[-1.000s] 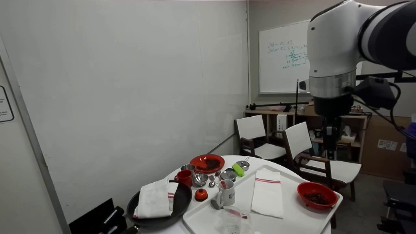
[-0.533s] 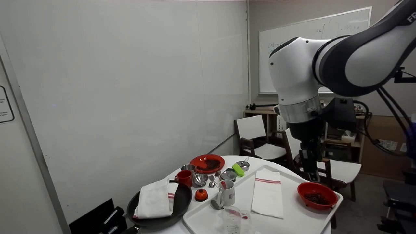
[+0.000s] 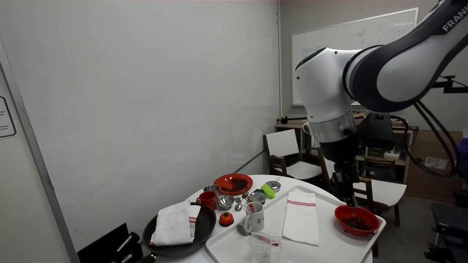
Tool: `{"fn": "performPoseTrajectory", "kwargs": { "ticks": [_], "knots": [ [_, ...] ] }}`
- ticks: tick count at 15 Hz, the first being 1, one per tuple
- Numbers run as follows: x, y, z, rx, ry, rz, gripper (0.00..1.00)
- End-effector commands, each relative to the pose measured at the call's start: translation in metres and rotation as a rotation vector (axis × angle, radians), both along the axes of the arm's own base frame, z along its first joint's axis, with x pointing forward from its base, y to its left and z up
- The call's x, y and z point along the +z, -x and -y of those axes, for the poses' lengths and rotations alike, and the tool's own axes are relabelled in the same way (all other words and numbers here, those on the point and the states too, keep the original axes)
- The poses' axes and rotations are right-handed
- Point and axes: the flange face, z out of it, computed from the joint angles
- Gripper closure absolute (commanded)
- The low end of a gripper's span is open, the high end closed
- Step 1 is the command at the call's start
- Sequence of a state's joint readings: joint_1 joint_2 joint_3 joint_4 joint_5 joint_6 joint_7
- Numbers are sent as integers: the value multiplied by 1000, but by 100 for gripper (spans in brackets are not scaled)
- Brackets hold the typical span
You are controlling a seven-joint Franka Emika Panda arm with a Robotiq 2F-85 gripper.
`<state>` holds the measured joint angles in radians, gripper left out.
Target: Put the white salt cellar inside the clear cup
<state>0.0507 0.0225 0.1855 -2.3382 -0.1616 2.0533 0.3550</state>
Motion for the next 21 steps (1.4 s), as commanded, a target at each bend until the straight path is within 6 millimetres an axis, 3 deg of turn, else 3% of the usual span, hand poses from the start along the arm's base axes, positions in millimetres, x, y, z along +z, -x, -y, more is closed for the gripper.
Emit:
{"fn": "performPoseTrajectory", "kwargs": {
  "ticks": [1, 6, 14, 18, 20, 21],
  "knots": [
    [-8, -5, -1, -28, -6, -14, 0],
    [-54, -35, -10, -129, -63, -68, 0],
    [-140, -104, -26, -286, 32, 12, 0],
    [-193, -141, -16, -350, 102, -30, 0],
    [-206, -155, -9, -379, 137, -69, 0],
    [-194, -132, -7, -346, 92, -45, 0]
  ]
}}
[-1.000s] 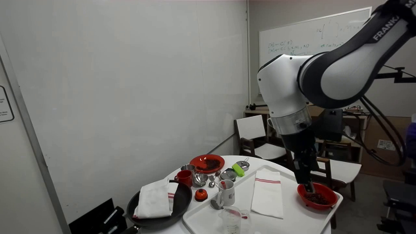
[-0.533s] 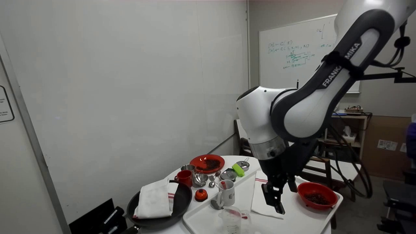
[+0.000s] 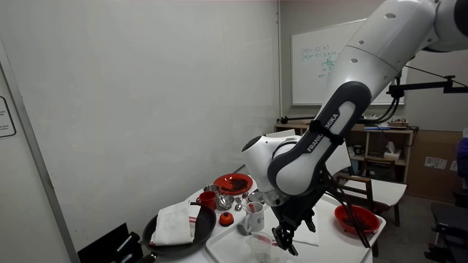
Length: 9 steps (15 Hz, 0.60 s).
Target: Put the white salt cellar inside the clear cup
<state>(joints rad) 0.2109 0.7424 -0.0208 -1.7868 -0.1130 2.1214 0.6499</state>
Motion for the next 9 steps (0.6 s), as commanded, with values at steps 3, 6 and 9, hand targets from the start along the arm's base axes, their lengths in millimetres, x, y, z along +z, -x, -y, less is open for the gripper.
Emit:
{"fn": "performPoseTrajectory", "kwargs": {
  "ticks": [3, 6, 9],
  "knots": [
    [-16, -16, 4, -15, 21, -24, 0],
    [-14, -20, 2, -17, 24, -24, 0],
    [-25, -31, -5, -142, -66, 65, 0]
  ]
}}
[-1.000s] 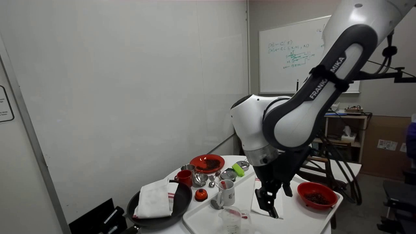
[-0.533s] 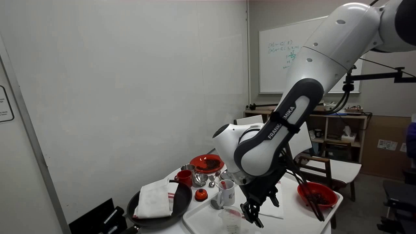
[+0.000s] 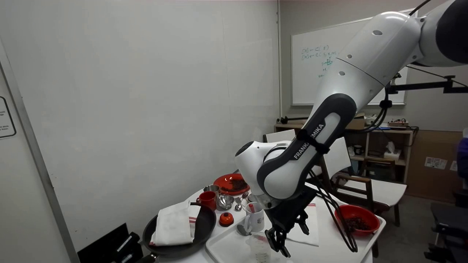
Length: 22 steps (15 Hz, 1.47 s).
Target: Put the white salt cellar inside the clear cup
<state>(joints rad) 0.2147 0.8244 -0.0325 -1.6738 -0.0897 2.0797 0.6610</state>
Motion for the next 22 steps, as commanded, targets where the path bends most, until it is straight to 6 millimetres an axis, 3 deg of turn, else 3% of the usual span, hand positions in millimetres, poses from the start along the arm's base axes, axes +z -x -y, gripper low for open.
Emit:
{"fn": "performPoseTrajectory", "kwargs": {
  "ticks": [1, 3, 4, 6, 8, 17, 22],
  "knots": [
    [-20, -17, -8, -138, -102, 104, 0],
    [-41, -28, -13, -220, -127, 184, 0],
    [-20, -16, -8, -143, -100, 131, 0],
    [-30, -14, -8, -148, -99, 131, 0],
    [-28, -15, -8, -148, -100, 133, 0],
    [-82, -6, 22, -218, -57, 71, 0],
    [-97, -9, 18, -202, -65, 59, 0]
  ]
}}
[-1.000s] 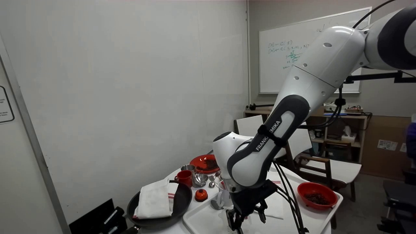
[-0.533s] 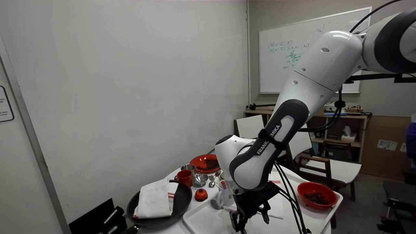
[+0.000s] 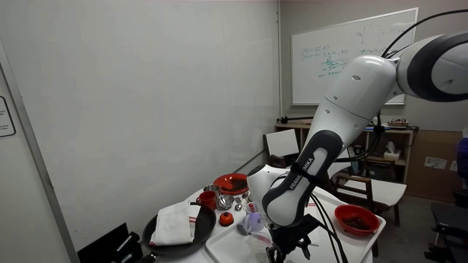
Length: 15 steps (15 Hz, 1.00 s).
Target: Put the white salt cellar inside the clear cup
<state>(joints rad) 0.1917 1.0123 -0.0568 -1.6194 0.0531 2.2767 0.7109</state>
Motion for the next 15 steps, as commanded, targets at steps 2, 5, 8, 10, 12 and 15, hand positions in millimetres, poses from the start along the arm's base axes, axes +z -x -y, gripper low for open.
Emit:
{"fn": "performPoseTrajectory", "kwargs": {
  "ticks": [2, 5, 8, 10, 12, 15],
  "knots": [
    [-9, -12, -8, -3, -20, -1, 26],
    [-10, -16, -11, 1, -24, 4, 47],
    [-9, -18, -13, 5, -24, 11, 70],
    [-8, -20, -14, 7, -25, 13, 82],
    [-6, -21, -14, 8, -27, 16, 83],
    [7, -22, -18, 25, -50, 37, 83]
  ]
}}
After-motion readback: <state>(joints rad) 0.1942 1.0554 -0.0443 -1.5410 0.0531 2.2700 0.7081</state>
